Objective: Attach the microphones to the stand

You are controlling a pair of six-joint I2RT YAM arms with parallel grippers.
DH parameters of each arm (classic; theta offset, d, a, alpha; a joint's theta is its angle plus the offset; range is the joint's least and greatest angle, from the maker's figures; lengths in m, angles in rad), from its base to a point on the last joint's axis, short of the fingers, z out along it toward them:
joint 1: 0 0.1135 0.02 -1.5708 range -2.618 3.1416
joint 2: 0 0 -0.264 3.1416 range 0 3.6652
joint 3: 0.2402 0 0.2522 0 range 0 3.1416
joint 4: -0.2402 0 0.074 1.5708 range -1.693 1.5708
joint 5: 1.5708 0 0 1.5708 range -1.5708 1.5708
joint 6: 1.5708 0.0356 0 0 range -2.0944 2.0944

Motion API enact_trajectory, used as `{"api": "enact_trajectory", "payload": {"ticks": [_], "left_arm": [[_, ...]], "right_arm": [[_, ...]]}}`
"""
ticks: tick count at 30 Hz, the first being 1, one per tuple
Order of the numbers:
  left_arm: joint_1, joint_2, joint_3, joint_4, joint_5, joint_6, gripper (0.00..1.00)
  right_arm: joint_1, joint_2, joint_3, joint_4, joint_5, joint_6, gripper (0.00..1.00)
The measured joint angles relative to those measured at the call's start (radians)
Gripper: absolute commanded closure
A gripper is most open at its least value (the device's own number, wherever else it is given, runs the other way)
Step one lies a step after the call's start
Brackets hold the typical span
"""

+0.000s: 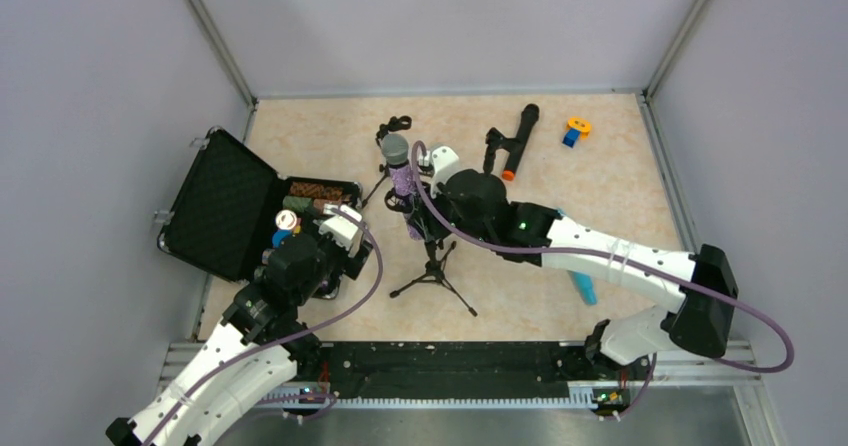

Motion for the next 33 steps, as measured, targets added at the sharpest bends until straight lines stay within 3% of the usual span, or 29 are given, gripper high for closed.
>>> {"api": "enact_trajectory", "payload": {"ticks": [14,23,33], "left_arm": [[0.0,-0.005,0.0,0.002,0.002,0.0,0.06],[0.0,-0.005,0.0,0.002,0.004,0.0,0.06],[0.0,-0.009,0.0,0.002,0.004,0.0,0.06]], "right_arm": [[-0.015,-0.11,-0.109,0.193,0.003,-0.024,1.0],[-0.083,-0.134,-0.108,0.292,-0.058,-0.064,1.0],[-0.154,-0.129,-0.027,0.284,-0.098,-0.145,1.0]]}}
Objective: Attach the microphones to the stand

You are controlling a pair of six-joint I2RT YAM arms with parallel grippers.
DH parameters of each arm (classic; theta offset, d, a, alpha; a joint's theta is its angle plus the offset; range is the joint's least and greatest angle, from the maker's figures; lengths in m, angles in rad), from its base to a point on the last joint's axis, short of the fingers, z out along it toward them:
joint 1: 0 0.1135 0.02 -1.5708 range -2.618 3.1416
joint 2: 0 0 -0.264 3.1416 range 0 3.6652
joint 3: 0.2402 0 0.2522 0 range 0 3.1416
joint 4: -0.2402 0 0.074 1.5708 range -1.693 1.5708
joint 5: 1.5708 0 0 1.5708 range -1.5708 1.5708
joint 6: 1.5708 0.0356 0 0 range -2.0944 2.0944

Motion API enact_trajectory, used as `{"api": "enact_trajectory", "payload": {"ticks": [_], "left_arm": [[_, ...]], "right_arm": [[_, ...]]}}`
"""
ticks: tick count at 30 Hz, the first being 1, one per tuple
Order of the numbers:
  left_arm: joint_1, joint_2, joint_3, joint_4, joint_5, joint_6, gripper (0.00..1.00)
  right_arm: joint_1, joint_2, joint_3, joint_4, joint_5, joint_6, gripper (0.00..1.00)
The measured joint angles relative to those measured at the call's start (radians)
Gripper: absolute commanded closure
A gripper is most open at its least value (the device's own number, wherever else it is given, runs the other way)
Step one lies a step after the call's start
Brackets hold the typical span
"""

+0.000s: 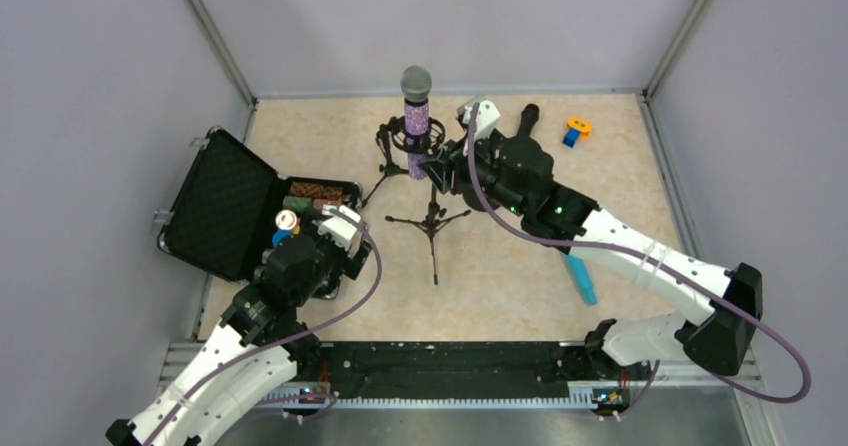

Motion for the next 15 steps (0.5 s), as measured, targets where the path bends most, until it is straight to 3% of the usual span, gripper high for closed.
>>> {"api": "enact_trajectory", "payload": {"ticks": [15], "left_arm": [[0.0,-0.015,-0.002,0.002,0.003,0.0,0.06]], "right_arm": [[-0.109,0.176,0.244,-0.002,-0.094,-0.044,1.0]]}}
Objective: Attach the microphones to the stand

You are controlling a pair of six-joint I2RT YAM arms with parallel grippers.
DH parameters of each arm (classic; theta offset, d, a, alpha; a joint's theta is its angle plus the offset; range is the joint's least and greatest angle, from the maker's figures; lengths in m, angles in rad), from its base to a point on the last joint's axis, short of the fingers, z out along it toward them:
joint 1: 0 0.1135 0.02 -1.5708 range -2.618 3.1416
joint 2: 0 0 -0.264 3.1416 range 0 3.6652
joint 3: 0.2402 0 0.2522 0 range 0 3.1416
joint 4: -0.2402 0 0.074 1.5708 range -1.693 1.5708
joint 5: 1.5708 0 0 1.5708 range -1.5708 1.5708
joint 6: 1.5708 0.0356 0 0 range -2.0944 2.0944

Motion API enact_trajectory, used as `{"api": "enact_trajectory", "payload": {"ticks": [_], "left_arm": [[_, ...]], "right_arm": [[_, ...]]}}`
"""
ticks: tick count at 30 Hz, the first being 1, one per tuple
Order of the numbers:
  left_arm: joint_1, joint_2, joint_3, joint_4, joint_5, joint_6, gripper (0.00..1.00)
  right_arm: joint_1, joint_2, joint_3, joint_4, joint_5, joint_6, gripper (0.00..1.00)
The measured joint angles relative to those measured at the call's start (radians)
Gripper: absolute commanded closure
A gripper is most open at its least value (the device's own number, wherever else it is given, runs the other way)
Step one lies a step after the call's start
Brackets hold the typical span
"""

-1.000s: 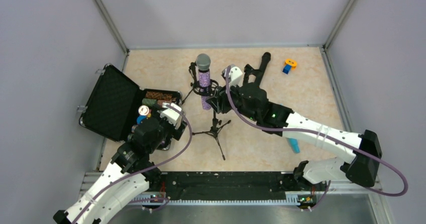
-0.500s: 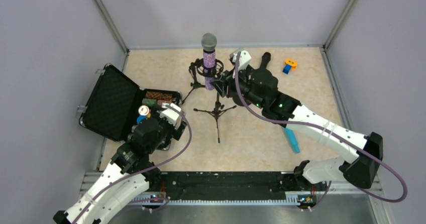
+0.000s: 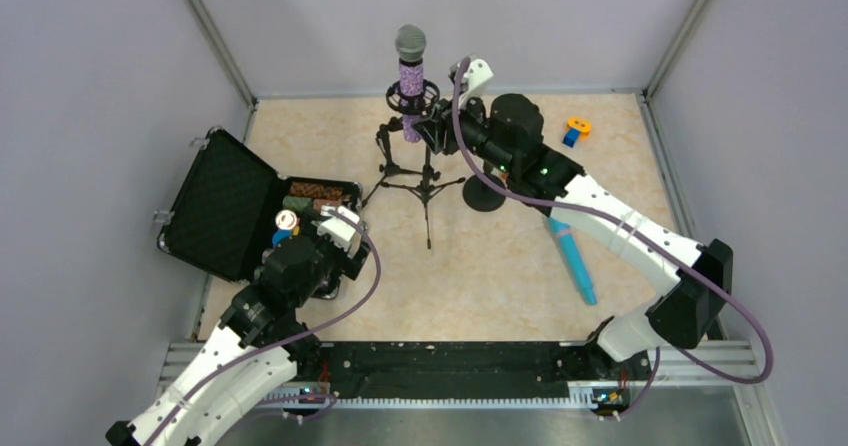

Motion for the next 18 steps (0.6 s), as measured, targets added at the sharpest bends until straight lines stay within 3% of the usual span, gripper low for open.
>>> {"api": "enact_trajectory", "payload": {"ticks": [18], "left_arm": [[0.0,0.0,-0.001,0.0,0.005,0.0,0.06]], "right_arm": [[-0.143,0.228,0.228,-0.018,-0.005,-0.048,1.0]]}}
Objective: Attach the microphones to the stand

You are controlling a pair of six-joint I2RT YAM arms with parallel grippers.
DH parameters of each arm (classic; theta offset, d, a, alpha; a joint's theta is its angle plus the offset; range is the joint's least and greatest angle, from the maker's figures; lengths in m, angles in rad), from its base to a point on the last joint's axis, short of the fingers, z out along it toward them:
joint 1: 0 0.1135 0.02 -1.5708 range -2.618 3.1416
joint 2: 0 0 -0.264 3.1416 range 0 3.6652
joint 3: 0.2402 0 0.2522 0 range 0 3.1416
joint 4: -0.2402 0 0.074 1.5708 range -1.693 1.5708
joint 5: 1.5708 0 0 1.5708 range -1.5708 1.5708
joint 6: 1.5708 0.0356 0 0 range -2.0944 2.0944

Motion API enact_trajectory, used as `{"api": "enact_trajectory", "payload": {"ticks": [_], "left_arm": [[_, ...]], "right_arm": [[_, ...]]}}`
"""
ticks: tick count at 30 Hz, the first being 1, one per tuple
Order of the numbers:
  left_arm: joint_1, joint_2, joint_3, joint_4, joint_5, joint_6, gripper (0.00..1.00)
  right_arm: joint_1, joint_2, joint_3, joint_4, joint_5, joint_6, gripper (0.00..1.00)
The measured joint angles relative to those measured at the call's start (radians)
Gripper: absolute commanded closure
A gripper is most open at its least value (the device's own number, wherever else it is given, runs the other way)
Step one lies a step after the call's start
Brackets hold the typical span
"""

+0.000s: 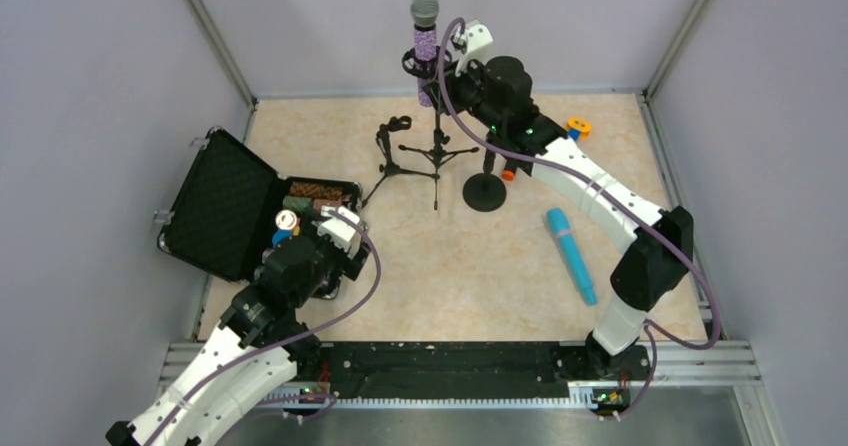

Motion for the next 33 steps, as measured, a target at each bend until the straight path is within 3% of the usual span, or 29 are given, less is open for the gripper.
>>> {"api": "enact_trajectory", "payload": {"ticks": [33], "left_arm": [[0.0,-0.006,-0.017,0.022,0.001,0.023,0.05]], "right_arm": [[-0.206,0.469,0.434,0.033,-0.039,0.018,1.0]]}}
